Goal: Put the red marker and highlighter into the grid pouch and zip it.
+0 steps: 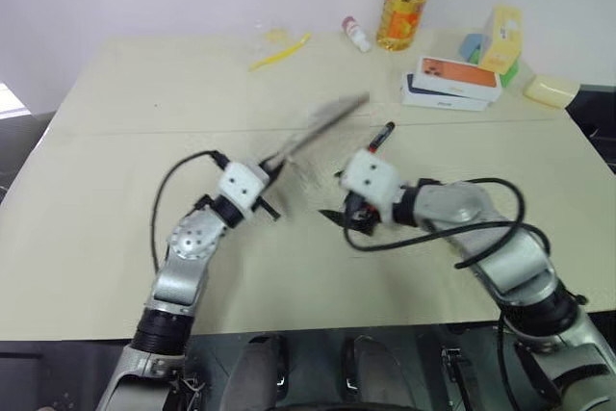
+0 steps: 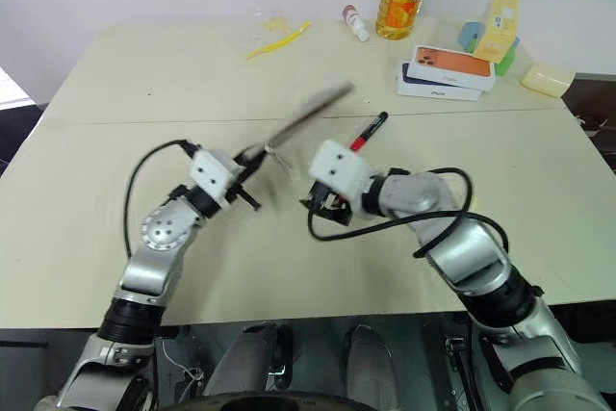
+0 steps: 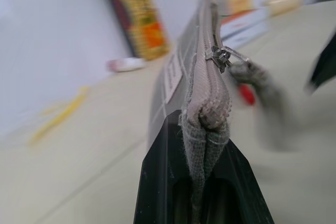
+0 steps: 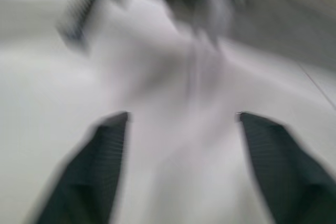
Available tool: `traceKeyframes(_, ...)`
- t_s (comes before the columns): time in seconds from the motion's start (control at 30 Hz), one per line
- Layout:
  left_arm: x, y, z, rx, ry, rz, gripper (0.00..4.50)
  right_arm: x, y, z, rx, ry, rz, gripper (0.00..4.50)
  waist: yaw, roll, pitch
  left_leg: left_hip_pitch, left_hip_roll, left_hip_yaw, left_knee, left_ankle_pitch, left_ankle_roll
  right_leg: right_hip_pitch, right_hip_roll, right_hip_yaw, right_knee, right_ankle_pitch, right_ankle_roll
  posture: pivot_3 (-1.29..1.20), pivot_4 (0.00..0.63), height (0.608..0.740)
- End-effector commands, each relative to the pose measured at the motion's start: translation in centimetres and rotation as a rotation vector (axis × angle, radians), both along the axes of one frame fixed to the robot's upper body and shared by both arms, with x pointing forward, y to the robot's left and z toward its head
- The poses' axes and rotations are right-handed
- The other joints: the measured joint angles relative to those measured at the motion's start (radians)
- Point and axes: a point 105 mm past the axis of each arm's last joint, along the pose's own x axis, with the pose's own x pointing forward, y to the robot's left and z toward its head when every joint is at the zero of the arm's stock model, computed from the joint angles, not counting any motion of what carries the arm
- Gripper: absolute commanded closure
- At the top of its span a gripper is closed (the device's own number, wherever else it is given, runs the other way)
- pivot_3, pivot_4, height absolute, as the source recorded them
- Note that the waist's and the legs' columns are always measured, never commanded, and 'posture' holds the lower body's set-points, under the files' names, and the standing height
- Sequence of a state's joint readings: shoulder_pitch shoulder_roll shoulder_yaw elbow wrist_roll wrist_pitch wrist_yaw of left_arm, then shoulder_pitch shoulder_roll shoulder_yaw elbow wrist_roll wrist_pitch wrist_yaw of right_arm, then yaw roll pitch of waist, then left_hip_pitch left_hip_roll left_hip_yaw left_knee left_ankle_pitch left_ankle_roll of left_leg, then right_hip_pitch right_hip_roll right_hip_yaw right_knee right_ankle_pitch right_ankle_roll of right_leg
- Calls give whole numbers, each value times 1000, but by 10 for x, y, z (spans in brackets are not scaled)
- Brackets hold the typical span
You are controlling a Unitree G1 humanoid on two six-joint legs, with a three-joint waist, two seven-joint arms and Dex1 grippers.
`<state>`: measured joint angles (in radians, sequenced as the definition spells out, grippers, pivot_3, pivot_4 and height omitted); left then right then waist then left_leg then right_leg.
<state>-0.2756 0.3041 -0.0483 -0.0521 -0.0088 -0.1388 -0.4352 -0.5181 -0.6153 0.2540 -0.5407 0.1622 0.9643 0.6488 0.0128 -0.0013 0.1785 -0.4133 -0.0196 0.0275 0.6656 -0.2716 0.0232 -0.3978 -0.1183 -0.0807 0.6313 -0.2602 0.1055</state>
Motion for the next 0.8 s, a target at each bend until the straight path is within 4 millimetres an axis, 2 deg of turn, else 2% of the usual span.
traceKeyframes(0.03, 1, 17, 11, 18, -79, 86, 4500, 33, -32, 15, 135, -50, -307, 40, -3, -1, -1, 0, 0, 0, 0, 0, 0, 0, 0, 0, 0, 0, 0, 0, 150, 740)
traceKeyframes(0.1, 4, 22, 7, 34, -70, 107, 4500, 54, -52, 12, 253, -17, -530, 40, -2, -1, -1, 0, 0, 1, 0, 1, -1, 0, 0, 0, 1, 0, 0, 0, 150, 740)
traceKeyframes(0.17, 7, 22, 3, 38, -60, 110, 4500, 69, -62, 5, 384, 47, -678, 40, -2, 0, -1, 0, 0, 0, 0, 1, -2, -1, 0, 0, 1, 0, 0, 0, 150, 740)
traceKeyframes(0.27, 9, 19, -4, 45, -40, 110, 4500, 88, -64, 2, 522, 94, -816, 40, -1, -1, -1, 0, 0, 1, 0, 3, -5, -1, 0, 0, 2, 0, 0, 0, 150, 740)
traceKeyframes(0.37, 9, 16, -10, 48, -23, 104, 4500, 107, -67, -3, 542, 84, -964, 40, -4, 0, -1, -1, 0, 1, -1, 4, -7, -2, 0, 0, 2, 0, 0, 0, 150, 740)
traceKeyframes(0.53, 8, 14, -13, 45, -12, 97, 4500, 129, -55, -15, 588, 139, -1028, 40, -11, 0, -1, -4, 0, 2, -1, 4, -7, -6, 0, 0, 4, 0, 0, 0, 150, 740)
traceKeyframes(0.67, 5, 13, -15, 38, -8, 97, 4500, 137, -47, -31, 530, 193, -1048, 40, -27, 0, 0, -5, 0, 2, -1, 4, -7, -7, 0, 0, 4, 0, 0, 0, 150, 740)
traceKeyframes(0.8, 3, 12, -15, 37, -6, 97, 4500, 139, -48, -36, 481, 186, -1060, 1220, -28, 0, -1, -5, 0, 2, -1, 4, -7, -7, 1, 0, 4, 0, 0, 0, 150, 740)
